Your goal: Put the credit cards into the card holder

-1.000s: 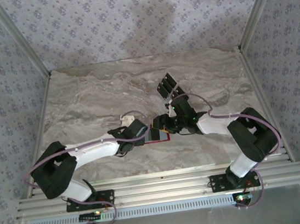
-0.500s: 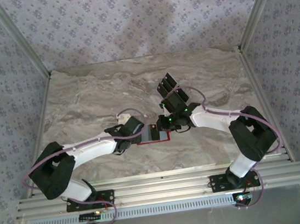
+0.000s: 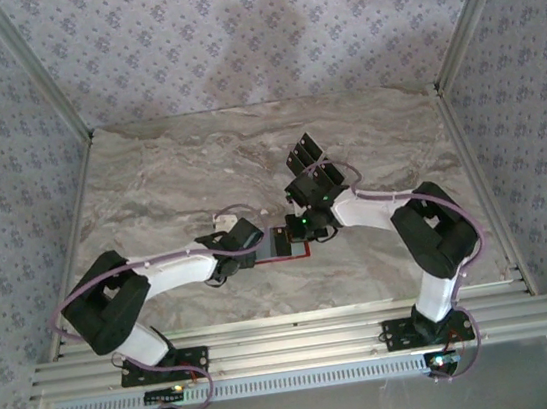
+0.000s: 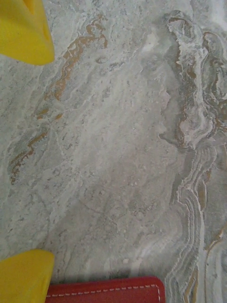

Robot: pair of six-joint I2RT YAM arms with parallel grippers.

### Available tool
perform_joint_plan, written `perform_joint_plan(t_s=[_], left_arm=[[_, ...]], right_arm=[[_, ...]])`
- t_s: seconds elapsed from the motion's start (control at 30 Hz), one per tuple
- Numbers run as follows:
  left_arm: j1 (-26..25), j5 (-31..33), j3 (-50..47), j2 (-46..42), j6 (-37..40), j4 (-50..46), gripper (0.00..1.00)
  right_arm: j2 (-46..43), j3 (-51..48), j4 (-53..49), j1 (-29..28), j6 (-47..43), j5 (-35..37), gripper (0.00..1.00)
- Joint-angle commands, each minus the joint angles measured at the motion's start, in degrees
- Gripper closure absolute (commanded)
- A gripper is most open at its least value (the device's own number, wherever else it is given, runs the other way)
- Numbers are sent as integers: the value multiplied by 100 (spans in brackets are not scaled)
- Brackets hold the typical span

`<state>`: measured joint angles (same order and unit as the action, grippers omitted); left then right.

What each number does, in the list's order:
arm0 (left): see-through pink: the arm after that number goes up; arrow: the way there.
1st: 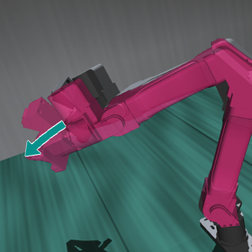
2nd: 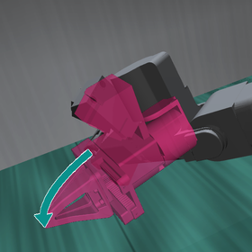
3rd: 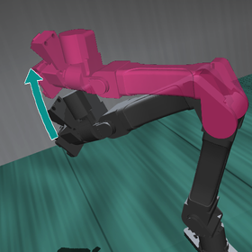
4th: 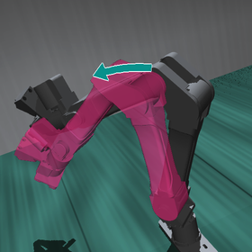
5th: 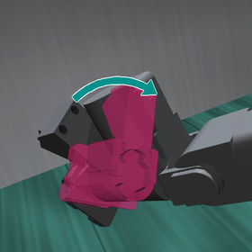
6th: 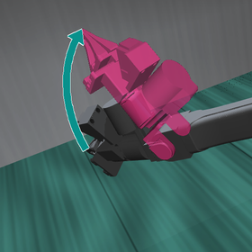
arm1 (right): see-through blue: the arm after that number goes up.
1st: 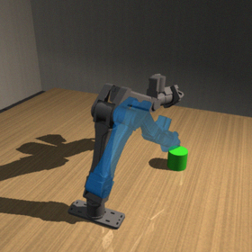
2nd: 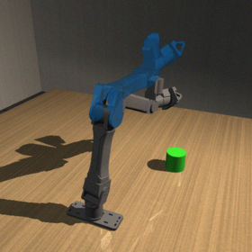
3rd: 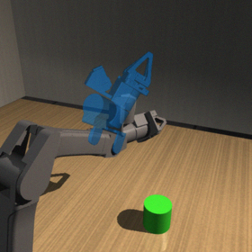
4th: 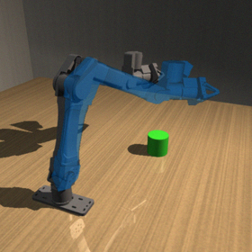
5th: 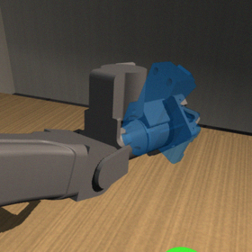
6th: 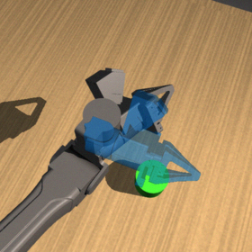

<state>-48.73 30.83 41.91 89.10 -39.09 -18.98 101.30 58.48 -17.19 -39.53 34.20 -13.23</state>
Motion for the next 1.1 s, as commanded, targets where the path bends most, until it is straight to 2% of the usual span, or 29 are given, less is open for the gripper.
perform_joint_plan(t_s=[0.0, 0.8, 1.07], left_arm=[[48, -17, -93, 92, -61, 111, 0], [22, -156, -233, 206, -107, 345, 0], [4, -143, -236, 106, -139, 234, 0]], right_arm=[[186, 220, -158, -66, -117, 15, 93], [725, 770, -63, -337, 33, -248, 94], [652, 832, 145, -380, 140, -457, 94]])
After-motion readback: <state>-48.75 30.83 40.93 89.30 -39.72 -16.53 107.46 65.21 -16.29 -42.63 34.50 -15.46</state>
